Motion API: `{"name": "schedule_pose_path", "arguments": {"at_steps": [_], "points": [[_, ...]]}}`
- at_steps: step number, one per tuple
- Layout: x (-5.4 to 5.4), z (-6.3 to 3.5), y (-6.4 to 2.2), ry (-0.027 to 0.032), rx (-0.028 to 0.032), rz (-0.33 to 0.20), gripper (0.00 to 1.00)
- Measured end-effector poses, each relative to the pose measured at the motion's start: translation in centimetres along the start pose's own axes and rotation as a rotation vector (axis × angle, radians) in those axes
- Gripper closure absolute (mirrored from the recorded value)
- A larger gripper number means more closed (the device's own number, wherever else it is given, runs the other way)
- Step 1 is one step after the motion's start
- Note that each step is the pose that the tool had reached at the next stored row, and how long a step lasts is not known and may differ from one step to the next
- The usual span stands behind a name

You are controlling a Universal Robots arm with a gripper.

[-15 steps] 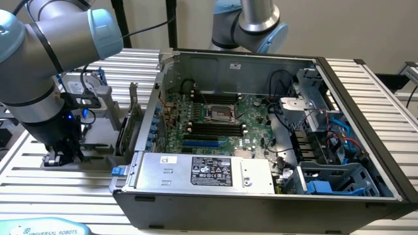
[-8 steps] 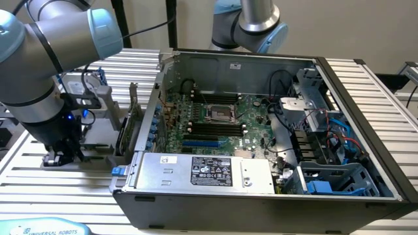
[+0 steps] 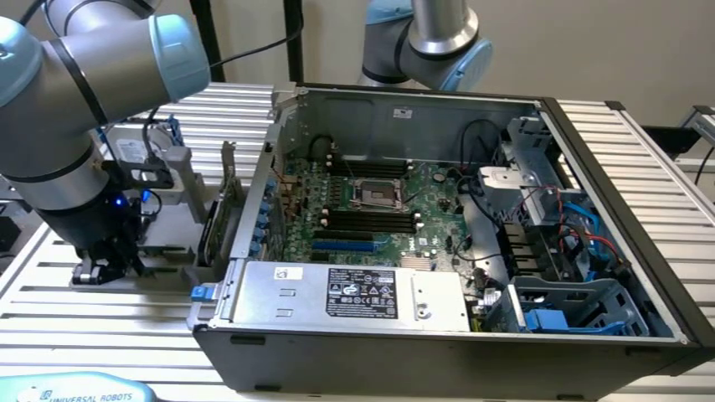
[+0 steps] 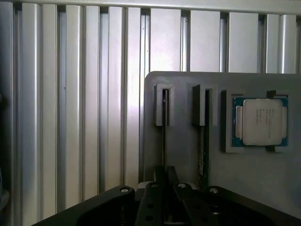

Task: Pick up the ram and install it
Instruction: 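Pick up the ram and move it above insertion slot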

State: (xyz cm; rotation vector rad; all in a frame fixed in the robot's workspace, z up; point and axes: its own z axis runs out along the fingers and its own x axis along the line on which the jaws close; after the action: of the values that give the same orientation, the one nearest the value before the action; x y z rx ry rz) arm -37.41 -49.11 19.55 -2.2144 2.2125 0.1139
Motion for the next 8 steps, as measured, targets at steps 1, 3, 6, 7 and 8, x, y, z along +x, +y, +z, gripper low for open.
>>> {"name": "schedule_pose_path", "arguments": {"at_steps": [1,3,6,7,8], "points": [[0.0,0.0,0.0,0.0,0.0,0.0,0.86],[0.0,-0.01,0.0,0.0001,-0.0001,0.0,0.86],[0.0,-0.15,0.02,0.0002,-0.0002,0.0,0.86],[-0.01,-0.28,0.02,0.0001,-0.0001,0.0,0.86],[-0.03,-0.46,0.03,0.0001,-0.0001,0.0,0.86]]}}
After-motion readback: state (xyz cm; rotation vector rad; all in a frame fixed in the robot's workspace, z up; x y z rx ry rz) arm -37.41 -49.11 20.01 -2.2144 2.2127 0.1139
